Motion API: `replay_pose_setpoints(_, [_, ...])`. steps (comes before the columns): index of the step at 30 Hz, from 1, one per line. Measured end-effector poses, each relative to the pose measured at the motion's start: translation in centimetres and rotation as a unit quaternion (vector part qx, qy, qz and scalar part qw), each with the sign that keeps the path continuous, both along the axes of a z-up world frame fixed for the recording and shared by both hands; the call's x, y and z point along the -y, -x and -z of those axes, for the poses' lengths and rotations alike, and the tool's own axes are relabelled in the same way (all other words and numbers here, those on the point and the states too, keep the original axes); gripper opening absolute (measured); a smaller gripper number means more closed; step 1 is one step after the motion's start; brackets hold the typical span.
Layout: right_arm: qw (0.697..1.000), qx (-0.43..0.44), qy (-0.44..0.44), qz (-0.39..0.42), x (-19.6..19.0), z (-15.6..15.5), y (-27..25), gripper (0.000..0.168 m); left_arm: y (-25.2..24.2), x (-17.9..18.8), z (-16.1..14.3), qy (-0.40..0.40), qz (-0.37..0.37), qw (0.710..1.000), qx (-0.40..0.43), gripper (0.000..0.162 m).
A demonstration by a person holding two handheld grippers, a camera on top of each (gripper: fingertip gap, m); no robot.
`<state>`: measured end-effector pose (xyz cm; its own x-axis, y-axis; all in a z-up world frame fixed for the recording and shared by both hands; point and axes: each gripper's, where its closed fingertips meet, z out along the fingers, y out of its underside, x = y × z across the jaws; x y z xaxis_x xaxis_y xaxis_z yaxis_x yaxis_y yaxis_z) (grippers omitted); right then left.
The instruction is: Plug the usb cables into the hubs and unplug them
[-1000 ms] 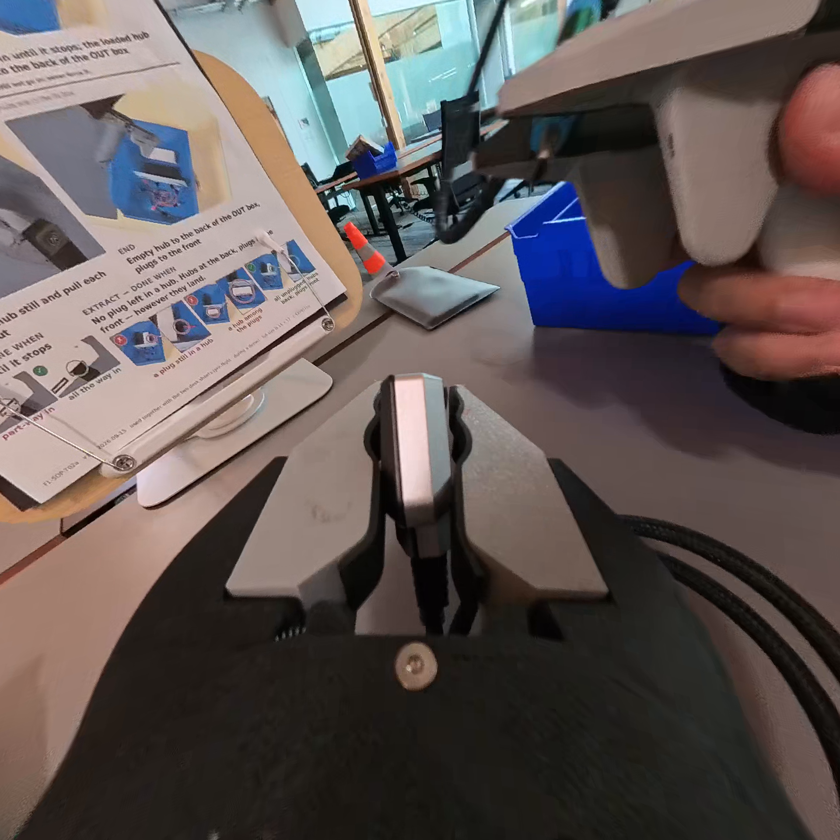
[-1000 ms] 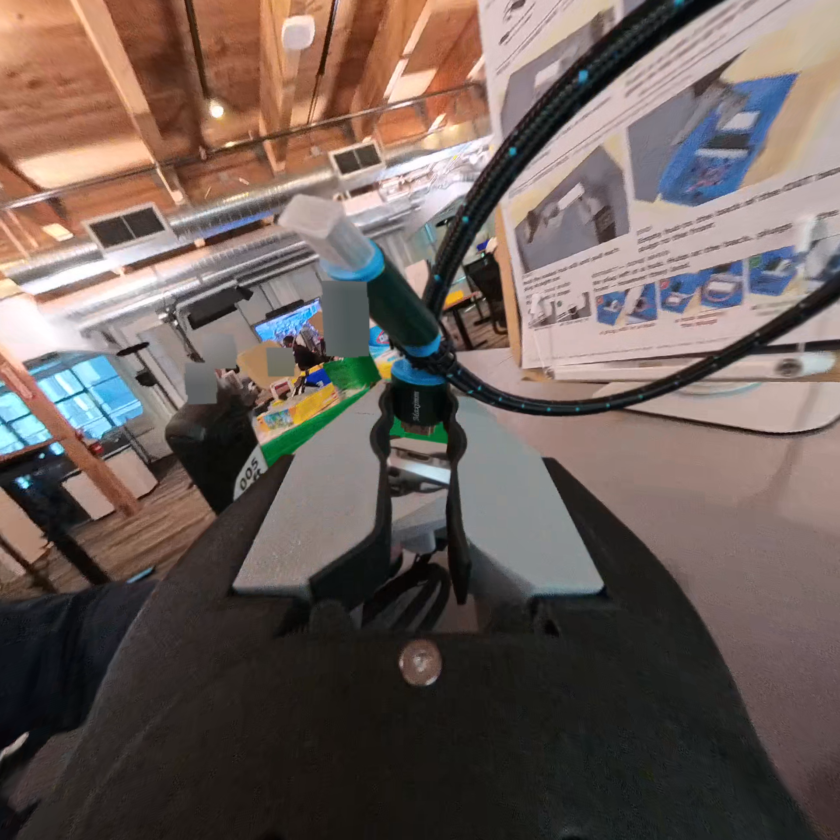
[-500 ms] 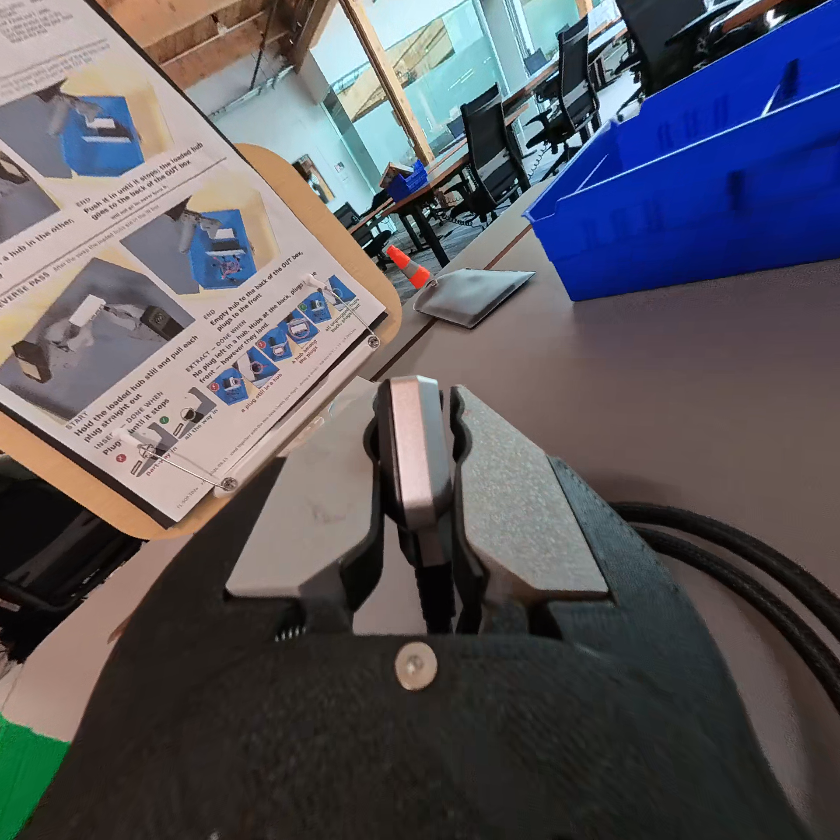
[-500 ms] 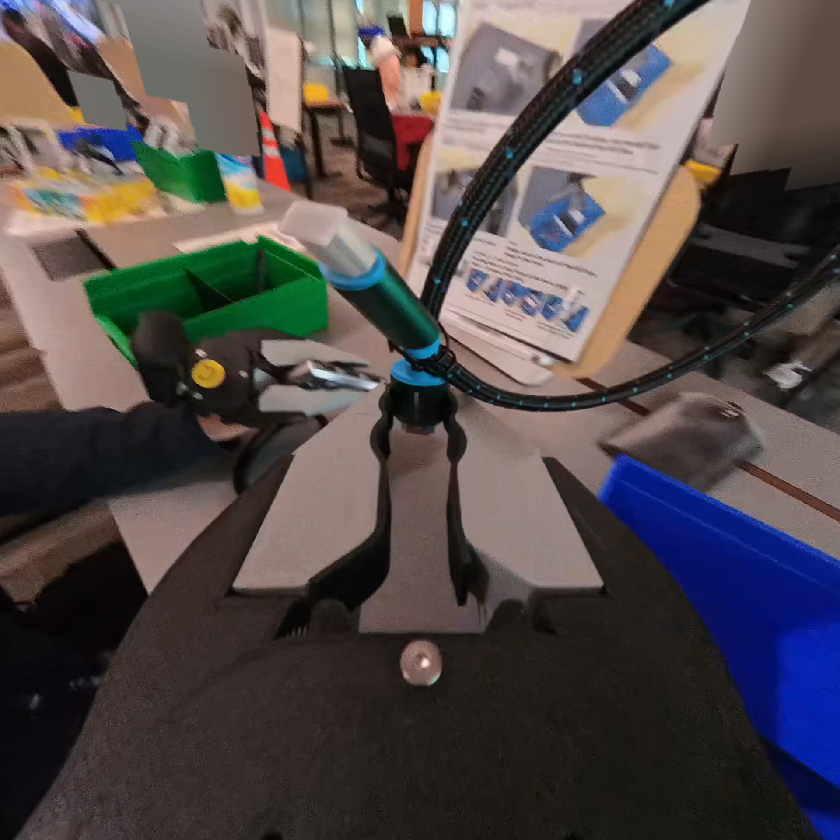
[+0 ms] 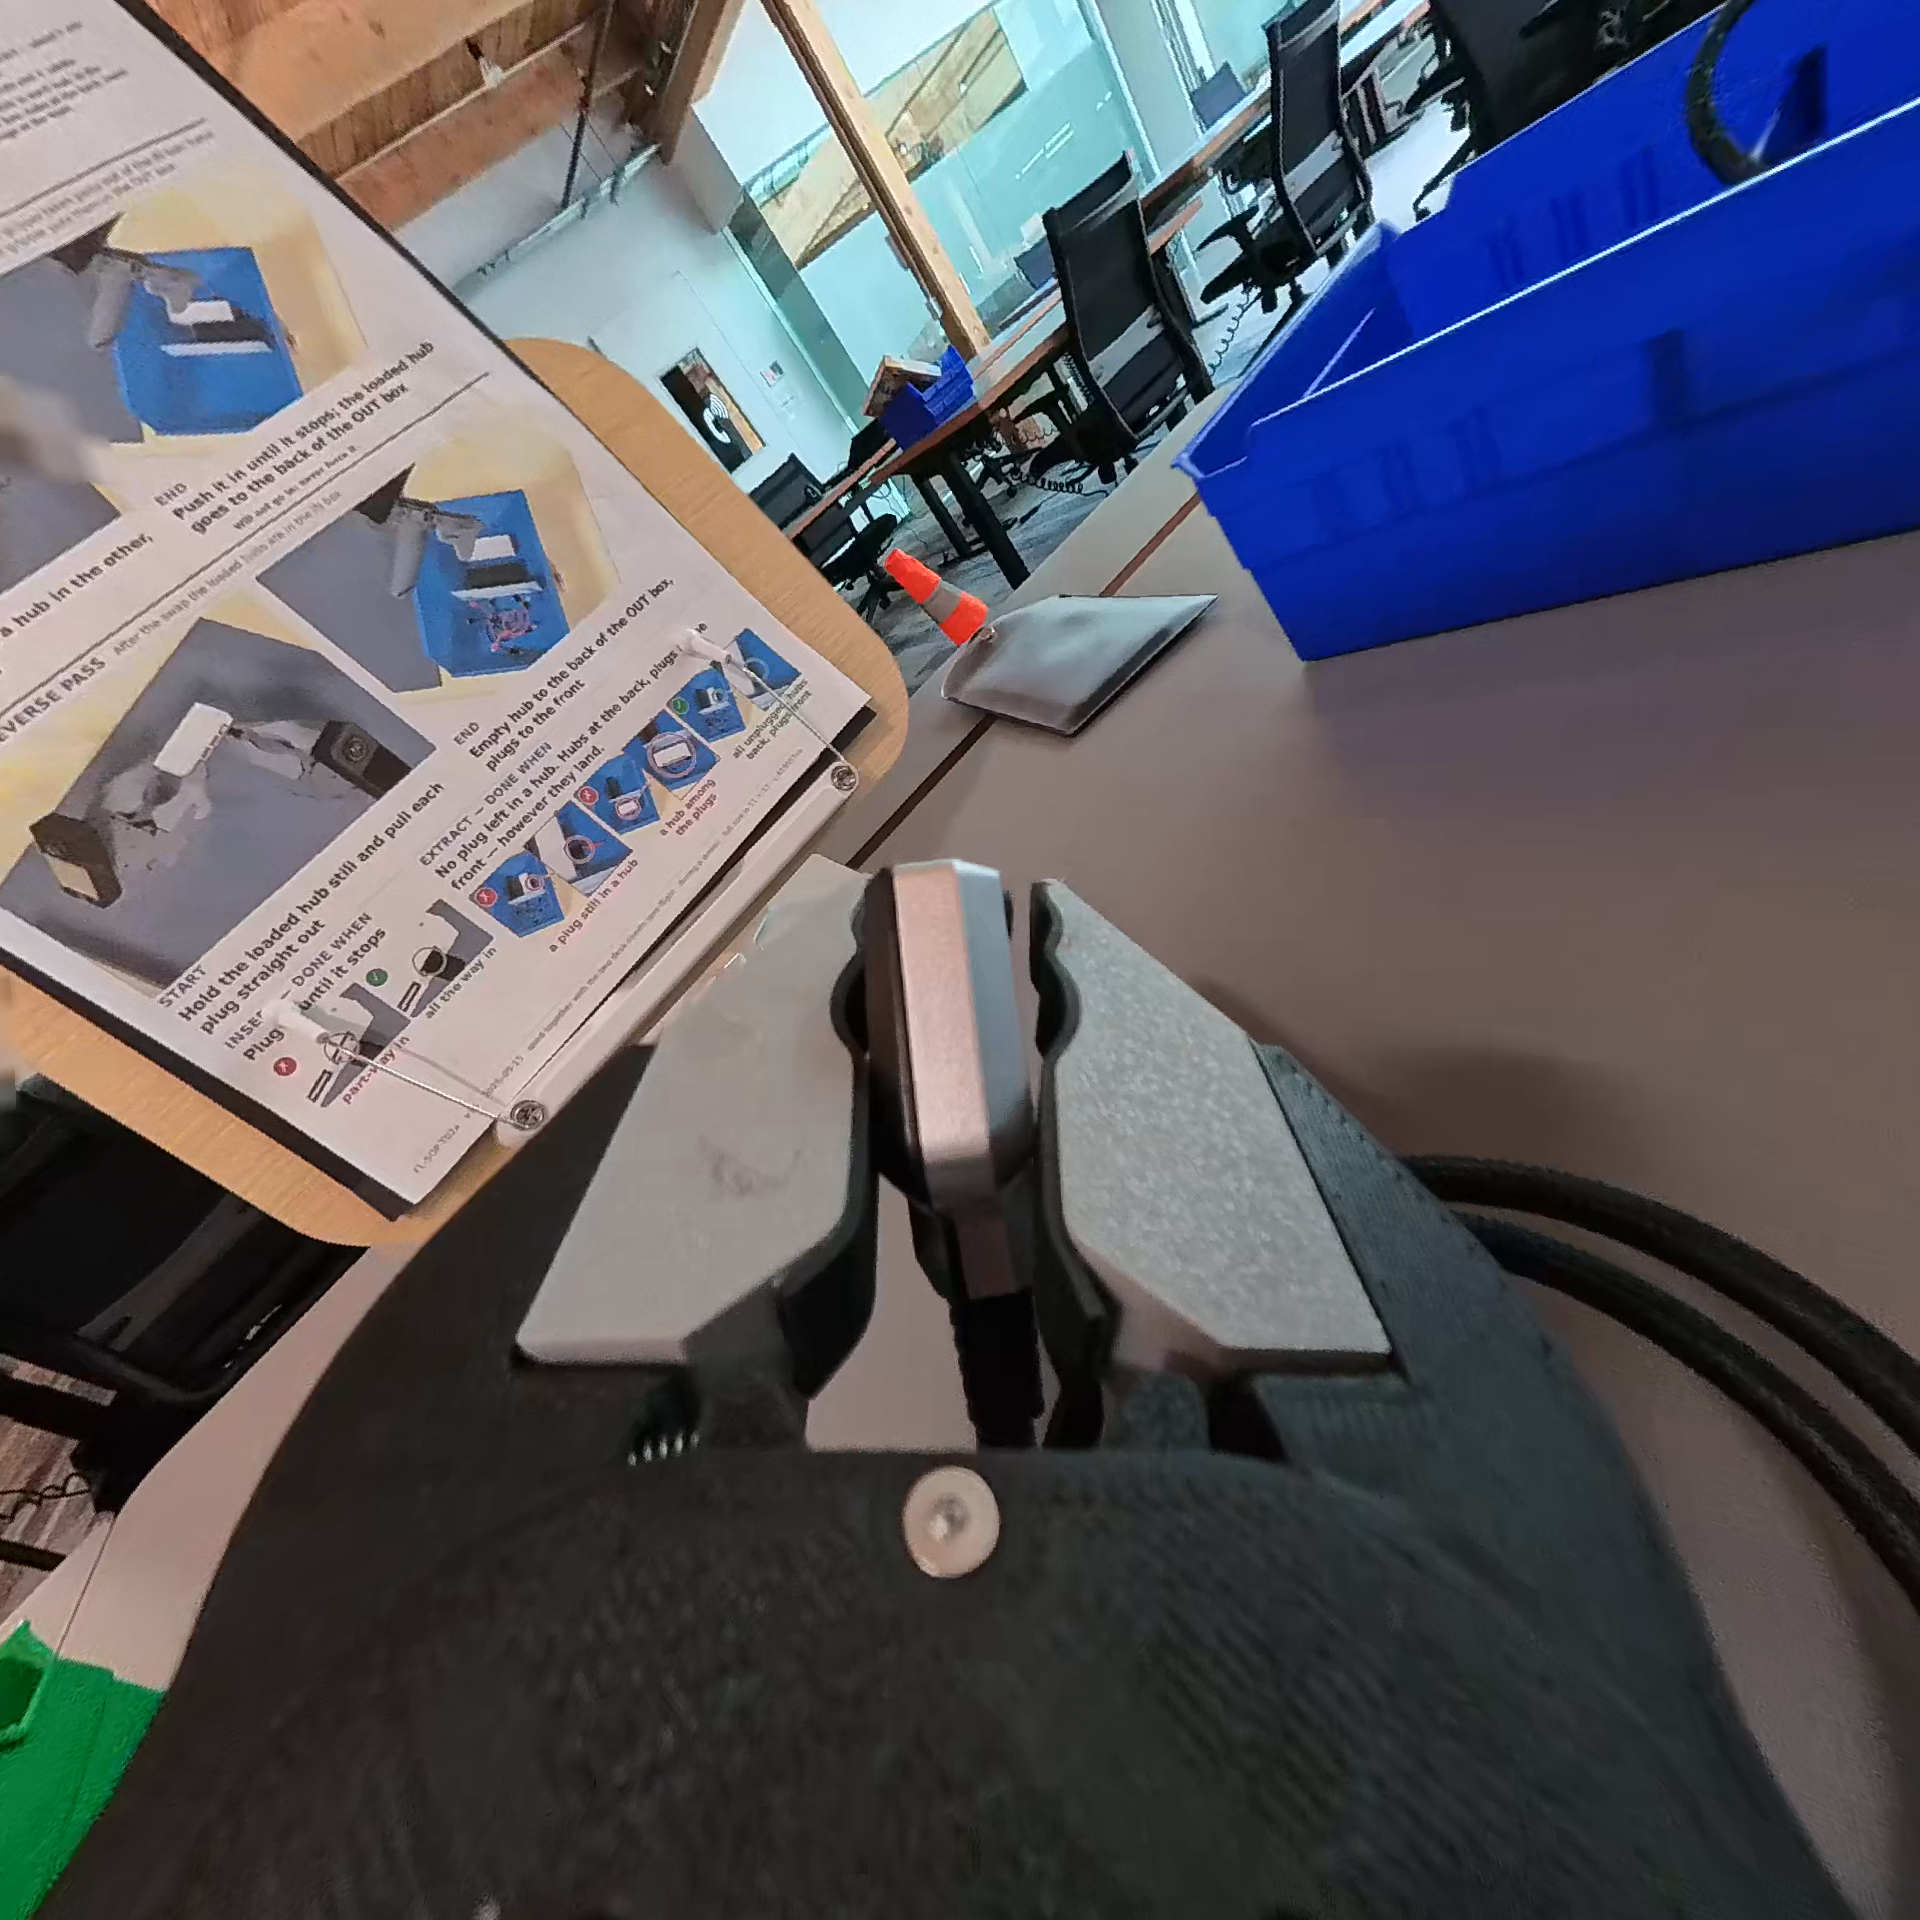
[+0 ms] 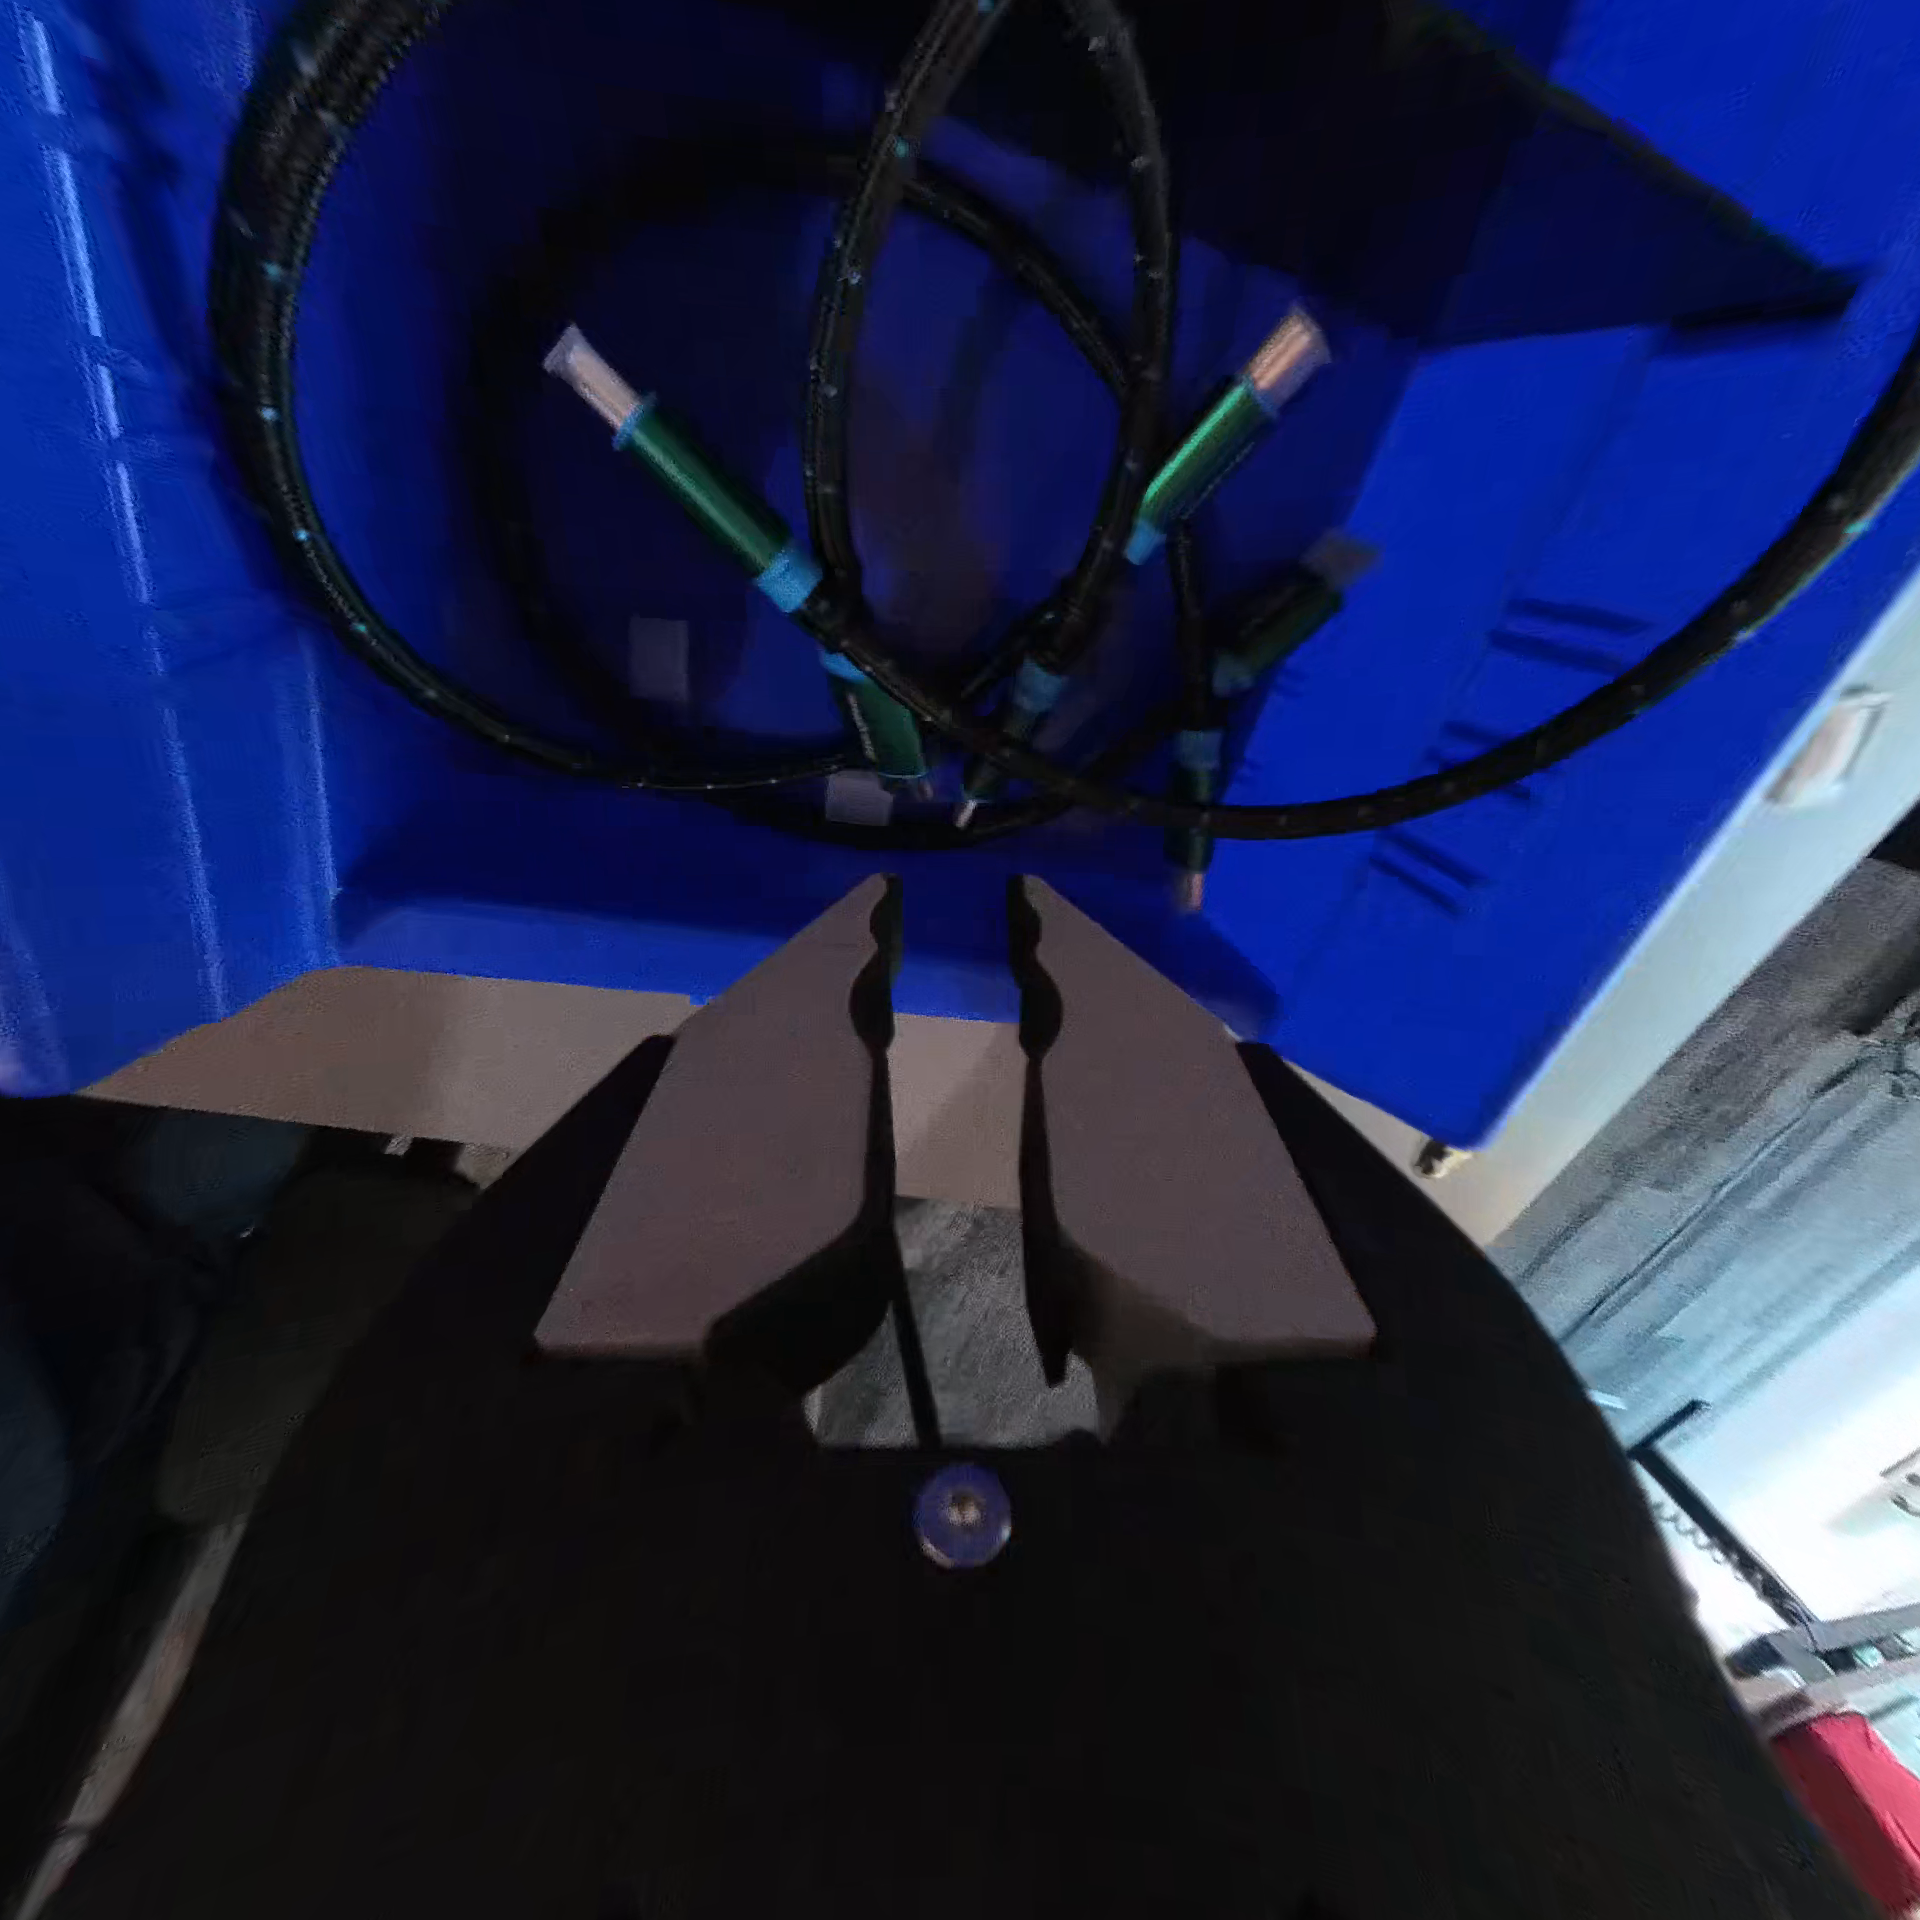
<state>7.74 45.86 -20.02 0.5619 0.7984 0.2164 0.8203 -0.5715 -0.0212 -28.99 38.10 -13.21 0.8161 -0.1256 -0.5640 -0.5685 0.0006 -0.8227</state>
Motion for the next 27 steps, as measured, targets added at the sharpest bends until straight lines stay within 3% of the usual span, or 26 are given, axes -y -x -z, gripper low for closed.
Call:
replay_pose_setpoints(3, [0.998,-0.037,-0.048,-0.003,-0.6,-2.5,0.6,0.029,0.2,-0.1,-0.1,0.001,-0.001,1.000,0.009,0.026])
replay_pose_setpoints(7, [0.991,-0.098,-0.090,-0.016,-0.6,-6.4,2.6,0.030,-0.3,-0.2,0.1,0.001,0.003,1.000,-0.005,0.025])
replay_pose_setpoints(11, [0.974,-0.207,-0.072,-0.062,1.6,-8.0,8.3,0.041,-1.1,0.2,-0.6,-0.021,0.022,0.999,-0.013,0.025])
replay_pose_setpoints(15, [0.906,-0.390,0.006,-0.165,9.0,-10.0,18.7,0.051,-2.0,1.2,-2.4,-0.073,0.042,0.996,-0.014,0.025])
replay_pose_setpoints(18, [0.857,-0.468,0.024,-0.215,13.1,-10.5,24.9,0.055,-3.6,2.5,-3.7,-0.121,0.083,0.989,-0.032,0.025])
replay_pose_setpoints(22, [0.810,-0.541,0.029,-0.227,14.9,-10.4,30.3,0.059,-5.2,4.0,-4.5,-0.167,0.111,0.977,-0.074,0.026])
replay_pose_setpoints(24, [0.785,-0.580,0.040,-0.215,15.2,-11.0,31.8,0.070,-5.6,4.2,-4.5,-0.175,0.115,0.974,-0.091,0.025])
replay_pose_setpoints(27, [0.795,-0.578,-0.028,-0.180,12.3,-11.0,31.3,0.073,-5.5,4.6,-5.1,-0.195,0.112,0.969,-0.101,0.025])
